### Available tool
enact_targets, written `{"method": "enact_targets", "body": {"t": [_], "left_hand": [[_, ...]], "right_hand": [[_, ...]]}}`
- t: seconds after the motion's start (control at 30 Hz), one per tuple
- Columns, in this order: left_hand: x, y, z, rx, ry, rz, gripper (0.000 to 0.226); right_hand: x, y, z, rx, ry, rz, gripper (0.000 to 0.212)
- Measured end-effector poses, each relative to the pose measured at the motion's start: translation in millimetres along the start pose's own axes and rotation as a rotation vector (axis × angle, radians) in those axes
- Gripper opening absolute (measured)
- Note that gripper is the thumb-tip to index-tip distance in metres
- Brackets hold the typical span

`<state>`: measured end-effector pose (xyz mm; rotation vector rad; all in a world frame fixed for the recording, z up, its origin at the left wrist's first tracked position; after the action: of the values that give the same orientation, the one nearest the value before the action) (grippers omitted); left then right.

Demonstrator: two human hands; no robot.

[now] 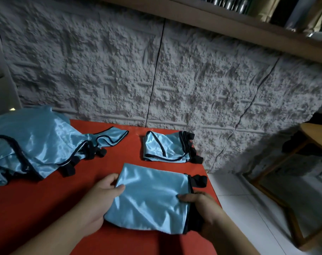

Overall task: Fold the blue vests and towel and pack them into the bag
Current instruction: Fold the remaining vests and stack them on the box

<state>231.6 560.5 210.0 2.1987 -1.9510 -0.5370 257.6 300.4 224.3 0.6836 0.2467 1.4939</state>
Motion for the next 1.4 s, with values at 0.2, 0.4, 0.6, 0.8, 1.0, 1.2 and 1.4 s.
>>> {"method": "enact_targets", "body": {"t": [0.2, 0.4, 0.6, 0.8, 1.0, 1.2, 1.4], "left_hand": [[27.8, -98.8, -45.6, 0.052, 0.114, -0.043, 0.018], [43.0, -192.7, -81.7, 0.126, 0.163, -0.077, 0.018], [57.4, -254.1, -71.5, 0.071, 0.003, -0.021, 0.018], [51.6, -254.3, -56.8, 0.08, -0.11, -0.139, 0.027], [19.2, -200.6, -64.4, 0.116, -0.017, -0.194, 0.041], [-61.0, -92.4, -43.7, 0.08, -0.103, -0.221, 0.019], [-146.8, -25.0, -14.5, 0.082, -0.149, -0.314, 0.027]], "right_hand": [[1.5, -100.4, 98.0, -0.173, 0.053, 0.018, 0.046], [15.5, -181.1, 168.2, -0.304, 0.239, -0.056, 0.037], [8.6, -216.8, 179.4, -0.452, 0.551, -0.338, 0.046], [-7.1, -205.4, 169.3, -0.733, 0.623, -0.562, 0.052], [66.9, -136.4, 124.0, -1.105, 0.773, -0.253, 0.049], [174.8, -105.0, 35.0, -0.764, 0.747, 0.103, 0.034], [289.3, -68.9, -39.6, -0.623, 0.743, 0.391, 0.043]]}}
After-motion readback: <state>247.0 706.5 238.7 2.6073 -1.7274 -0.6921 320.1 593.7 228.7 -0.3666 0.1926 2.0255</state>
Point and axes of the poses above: each hand's wrist, its own y-axis away from the middle knuckle, its own x-axis out of the palm, z = x × y, the point moved 6 cm from there along -y, towards the middle knuckle, and after that the axes turned 14 degrees about -y, right-handed, at the moved point
